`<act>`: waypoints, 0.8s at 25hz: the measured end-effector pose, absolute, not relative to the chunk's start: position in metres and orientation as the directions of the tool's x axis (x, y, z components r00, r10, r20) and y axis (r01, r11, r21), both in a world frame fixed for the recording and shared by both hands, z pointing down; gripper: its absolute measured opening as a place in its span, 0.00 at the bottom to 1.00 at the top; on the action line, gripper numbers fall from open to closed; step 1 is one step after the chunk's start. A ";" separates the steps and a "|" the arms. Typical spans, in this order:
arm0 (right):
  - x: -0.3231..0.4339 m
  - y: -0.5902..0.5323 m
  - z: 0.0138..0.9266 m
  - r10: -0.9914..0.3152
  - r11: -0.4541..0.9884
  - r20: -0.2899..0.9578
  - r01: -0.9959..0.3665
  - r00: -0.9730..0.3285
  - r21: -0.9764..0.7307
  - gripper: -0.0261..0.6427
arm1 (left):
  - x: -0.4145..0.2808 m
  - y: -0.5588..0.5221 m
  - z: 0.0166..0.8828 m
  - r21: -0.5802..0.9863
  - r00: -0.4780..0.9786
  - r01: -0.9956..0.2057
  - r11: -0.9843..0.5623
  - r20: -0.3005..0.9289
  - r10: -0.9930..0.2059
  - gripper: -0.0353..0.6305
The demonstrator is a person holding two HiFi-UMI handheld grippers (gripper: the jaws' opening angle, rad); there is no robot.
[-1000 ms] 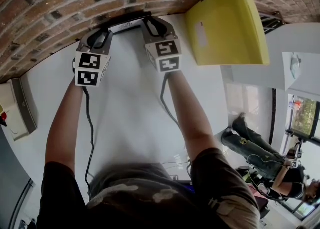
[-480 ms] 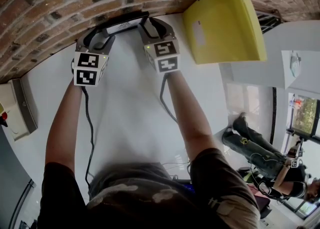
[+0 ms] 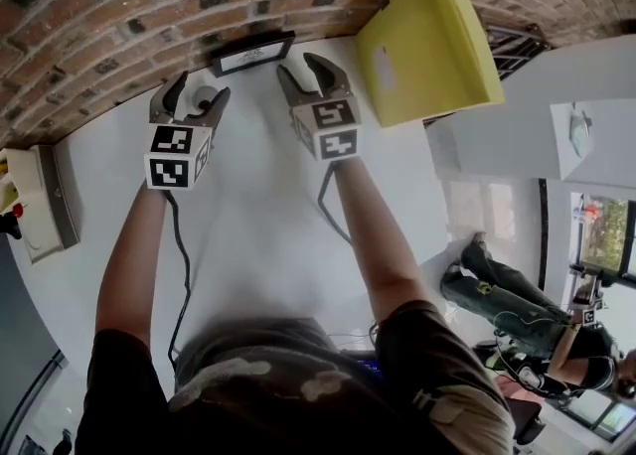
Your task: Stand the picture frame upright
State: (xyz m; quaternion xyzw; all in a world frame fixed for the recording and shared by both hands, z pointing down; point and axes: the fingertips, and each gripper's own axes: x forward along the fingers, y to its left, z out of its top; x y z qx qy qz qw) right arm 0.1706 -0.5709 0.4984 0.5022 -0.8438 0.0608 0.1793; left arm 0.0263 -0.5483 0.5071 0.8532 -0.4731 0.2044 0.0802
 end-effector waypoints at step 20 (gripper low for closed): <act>0.152 -0.424 0.376 -0.866 0.479 0.178 -0.878 -0.467 0.024 0.34 | -0.010 -0.395 0.376 0.018 0.445 -0.893 -0.451 0.201 -0.873 0.48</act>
